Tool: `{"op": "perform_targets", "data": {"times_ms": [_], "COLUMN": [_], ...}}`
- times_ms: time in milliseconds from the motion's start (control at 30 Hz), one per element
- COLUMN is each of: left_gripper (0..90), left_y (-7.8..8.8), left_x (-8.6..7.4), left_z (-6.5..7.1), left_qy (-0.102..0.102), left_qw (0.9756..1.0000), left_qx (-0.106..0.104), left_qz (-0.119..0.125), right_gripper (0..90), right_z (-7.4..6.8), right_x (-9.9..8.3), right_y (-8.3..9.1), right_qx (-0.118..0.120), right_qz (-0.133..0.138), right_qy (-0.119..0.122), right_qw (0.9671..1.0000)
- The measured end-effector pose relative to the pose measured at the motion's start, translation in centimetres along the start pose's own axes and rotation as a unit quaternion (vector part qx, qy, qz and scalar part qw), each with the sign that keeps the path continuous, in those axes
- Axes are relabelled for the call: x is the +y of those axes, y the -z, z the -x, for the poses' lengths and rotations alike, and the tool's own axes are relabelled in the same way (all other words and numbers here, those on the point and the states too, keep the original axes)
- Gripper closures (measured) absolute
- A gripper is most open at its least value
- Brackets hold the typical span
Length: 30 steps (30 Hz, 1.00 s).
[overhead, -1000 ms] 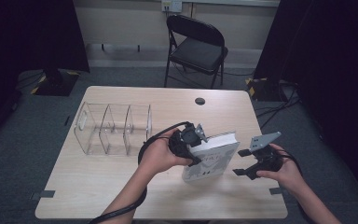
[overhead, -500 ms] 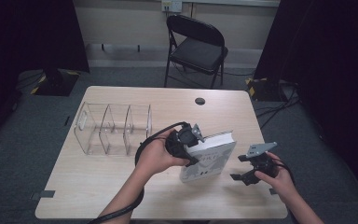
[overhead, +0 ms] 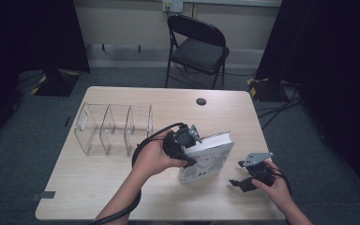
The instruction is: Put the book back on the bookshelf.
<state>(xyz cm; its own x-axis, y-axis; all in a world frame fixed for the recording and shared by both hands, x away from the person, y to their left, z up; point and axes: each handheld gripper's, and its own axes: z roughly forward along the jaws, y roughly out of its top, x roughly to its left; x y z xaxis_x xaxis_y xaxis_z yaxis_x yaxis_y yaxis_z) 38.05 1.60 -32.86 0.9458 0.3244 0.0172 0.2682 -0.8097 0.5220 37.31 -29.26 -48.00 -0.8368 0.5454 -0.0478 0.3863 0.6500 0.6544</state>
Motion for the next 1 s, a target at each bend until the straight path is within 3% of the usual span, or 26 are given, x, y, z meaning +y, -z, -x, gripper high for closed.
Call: {"op": "perform_targets", "data": {"times_ms": [100, 267, 500, 733, 1000], "left_gripper": [49.8, 48.2, 45.9, 45.3, 44.4], "left_y": [0.0, -0.2, -0.6, -1.1, -1.5], "left_x": [0.3, 0.8, 1.5, 2.1, 3.0], "left_z": [-0.1, -0.4, -0.3, -0.5, -0.4], "left_qy": [-0.003, -0.006, -0.014, -0.024, -0.009], "left_qw": [0.9999, 0.9997, 0.9998, 0.9997, 0.9996], "left_qx": [0.006, 0.007, 0.010, 0.006, 0.006], "left_qz": [-0.011, -0.022, -0.006, -0.009, -0.025], "right_gripper": [14.3, 13.5, 13.4, 13.5, 13.5], "right_z": [-0.2, -0.3, -0.2, -0.3, -0.3], "right_x": [-0.4, -0.9, -1.8, -2.1, -2.1], "right_y": [-0.2, -0.6, -0.8, -0.8, -0.8], "right_qx": [-0.016, -0.012, -0.004, -0.008, -0.008], "right_qz": [-0.004, 0.010, 0.041, 0.053, 0.053], "right_qy": [0.000, -0.006, -0.036, -0.038, -0.040], "right_qw": [0.9999, 0.9999, 0.9985, 0.9978, 0.9978]}}
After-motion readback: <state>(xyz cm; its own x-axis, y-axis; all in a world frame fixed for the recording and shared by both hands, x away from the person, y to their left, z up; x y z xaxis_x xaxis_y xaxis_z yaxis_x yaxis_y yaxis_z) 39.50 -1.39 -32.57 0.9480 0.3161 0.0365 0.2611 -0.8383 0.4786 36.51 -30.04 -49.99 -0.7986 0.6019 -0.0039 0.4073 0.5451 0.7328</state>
